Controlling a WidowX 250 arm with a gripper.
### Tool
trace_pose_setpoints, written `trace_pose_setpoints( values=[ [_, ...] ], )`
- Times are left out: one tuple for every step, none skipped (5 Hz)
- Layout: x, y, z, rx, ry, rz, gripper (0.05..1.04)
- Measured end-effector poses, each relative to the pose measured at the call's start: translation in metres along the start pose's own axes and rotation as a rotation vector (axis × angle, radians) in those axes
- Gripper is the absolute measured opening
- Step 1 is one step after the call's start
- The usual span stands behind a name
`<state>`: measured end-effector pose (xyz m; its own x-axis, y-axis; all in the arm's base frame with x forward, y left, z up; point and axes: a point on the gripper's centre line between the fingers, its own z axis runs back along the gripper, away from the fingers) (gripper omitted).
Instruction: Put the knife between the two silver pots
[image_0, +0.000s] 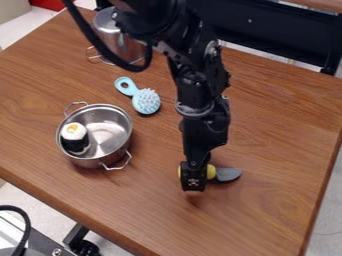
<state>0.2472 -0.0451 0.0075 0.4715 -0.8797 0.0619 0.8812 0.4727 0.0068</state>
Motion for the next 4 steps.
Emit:
trace_pose_setpoints(
  values=[
    [0.0017, 0.0003, -0.0088, 0.017, 0.02, 0.005, 0.952],
    [0.004, 0.0025, -0.0093, 0.028, 0.007, -0.001, 0.685],
    [0.005, 0.0045, -0.0097, 0.035, 0.002, 0.004, 0.394],
    [0.0042, 0.0058, -0.0096, 0.037, 0.0, 0.025, 0.34]
  ],
)
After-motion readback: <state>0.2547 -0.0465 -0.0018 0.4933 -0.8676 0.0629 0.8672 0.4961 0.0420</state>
